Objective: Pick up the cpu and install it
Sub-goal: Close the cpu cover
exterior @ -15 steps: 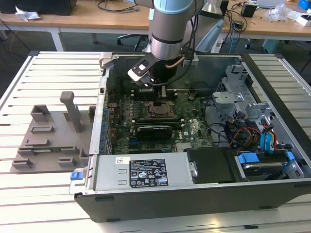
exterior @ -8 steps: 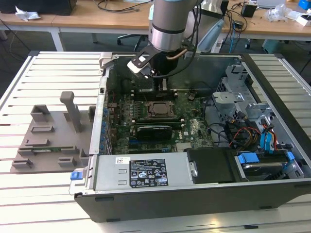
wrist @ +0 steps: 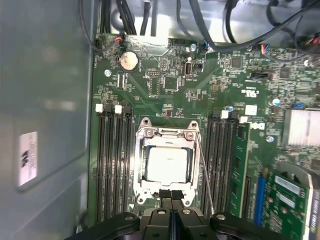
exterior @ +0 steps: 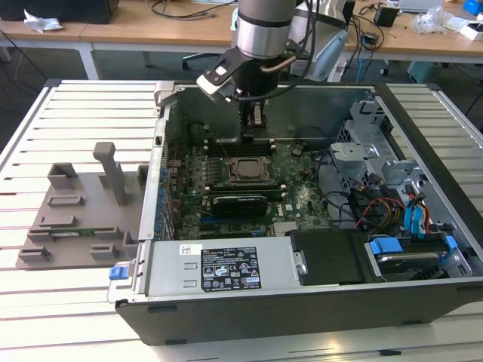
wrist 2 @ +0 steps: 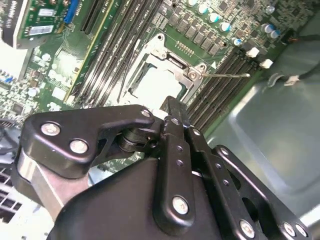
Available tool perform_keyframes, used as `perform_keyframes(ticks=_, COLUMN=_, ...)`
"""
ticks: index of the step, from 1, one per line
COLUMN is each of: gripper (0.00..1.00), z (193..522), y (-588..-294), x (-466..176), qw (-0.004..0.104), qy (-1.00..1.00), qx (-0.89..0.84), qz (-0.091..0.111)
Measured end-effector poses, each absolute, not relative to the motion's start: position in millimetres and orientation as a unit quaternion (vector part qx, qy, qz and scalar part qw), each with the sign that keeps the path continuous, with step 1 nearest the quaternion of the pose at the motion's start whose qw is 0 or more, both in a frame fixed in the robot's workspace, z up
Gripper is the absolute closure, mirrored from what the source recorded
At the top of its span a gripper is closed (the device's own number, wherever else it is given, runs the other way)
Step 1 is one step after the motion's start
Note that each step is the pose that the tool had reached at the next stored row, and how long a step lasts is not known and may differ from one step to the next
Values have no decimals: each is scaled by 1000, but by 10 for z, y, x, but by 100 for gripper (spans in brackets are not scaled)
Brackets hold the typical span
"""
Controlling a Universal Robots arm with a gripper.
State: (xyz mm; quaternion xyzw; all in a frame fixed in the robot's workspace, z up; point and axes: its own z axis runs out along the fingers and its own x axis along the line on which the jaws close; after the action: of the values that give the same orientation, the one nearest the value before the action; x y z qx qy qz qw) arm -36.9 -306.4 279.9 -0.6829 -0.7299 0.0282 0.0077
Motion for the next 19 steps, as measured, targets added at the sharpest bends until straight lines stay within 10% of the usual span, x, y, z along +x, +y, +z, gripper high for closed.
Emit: perform_keyframes(ticks=19, gripper=89, z=3277, y=-3065, x=-369, qw=8, qy=-730, qx=-683, qz=28)
